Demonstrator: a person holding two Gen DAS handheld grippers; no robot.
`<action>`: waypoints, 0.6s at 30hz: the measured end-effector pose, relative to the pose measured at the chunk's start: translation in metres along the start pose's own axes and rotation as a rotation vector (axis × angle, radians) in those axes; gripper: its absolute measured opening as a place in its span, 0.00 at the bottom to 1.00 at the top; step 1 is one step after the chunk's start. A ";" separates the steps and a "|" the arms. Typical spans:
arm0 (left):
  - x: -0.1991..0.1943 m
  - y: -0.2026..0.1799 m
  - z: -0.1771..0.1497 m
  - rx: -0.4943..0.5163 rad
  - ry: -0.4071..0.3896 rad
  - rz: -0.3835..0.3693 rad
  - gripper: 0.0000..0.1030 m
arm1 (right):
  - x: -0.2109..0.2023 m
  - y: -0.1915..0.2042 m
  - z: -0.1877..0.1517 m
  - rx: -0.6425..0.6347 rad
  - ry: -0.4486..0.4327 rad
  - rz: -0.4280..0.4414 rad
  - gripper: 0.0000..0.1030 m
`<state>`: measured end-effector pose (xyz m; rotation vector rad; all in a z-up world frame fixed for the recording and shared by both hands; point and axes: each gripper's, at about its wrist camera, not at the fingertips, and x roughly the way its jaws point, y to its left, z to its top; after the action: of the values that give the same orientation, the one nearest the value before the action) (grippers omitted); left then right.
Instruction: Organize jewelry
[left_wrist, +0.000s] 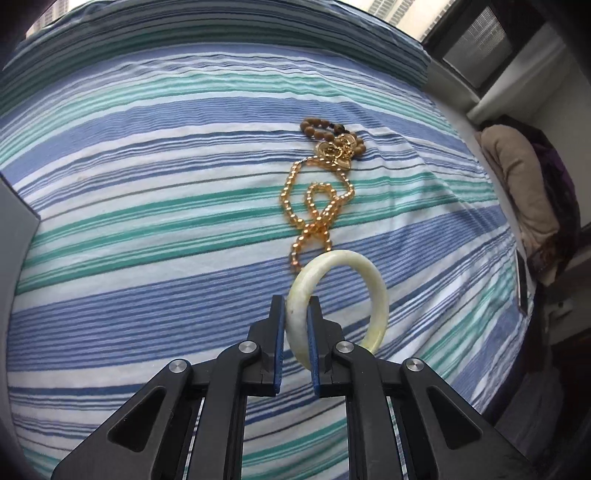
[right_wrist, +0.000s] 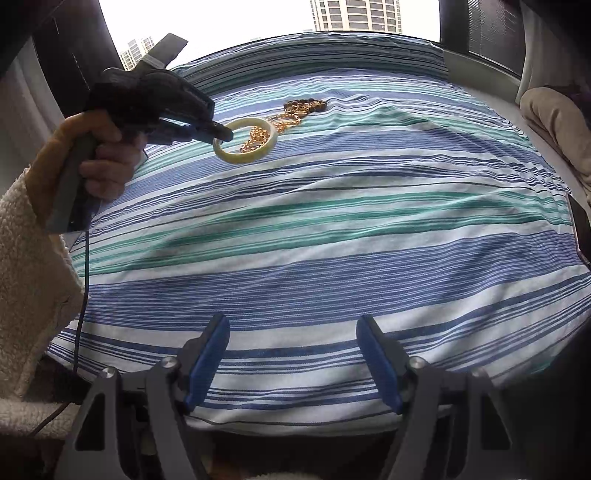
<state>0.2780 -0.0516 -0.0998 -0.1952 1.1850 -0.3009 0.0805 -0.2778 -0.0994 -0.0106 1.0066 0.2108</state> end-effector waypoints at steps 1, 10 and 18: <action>-0.008 0.010 -0.012 -0.011 0.004 0.003 0.09 | 0.000 0.001 0.000 -0.003 0.001 0.002 0.71; -0.055 0.105 -0.112 -0.225 -0.015 0.144 0.09 | 0.014 0.010 0.032 -0.027 0.016 0.083 0.71; -0.065 0.132 -0.131 -0.305 -0.072 0.147 0.11 | 0.070 -0.030 0.173 0.246 0.069 0.231 0.71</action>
<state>0.1507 0.0953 -0.1315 -0.3798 1.1634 0.0176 0.2672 -0.2773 -0.0683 0.3251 1.0970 0.2975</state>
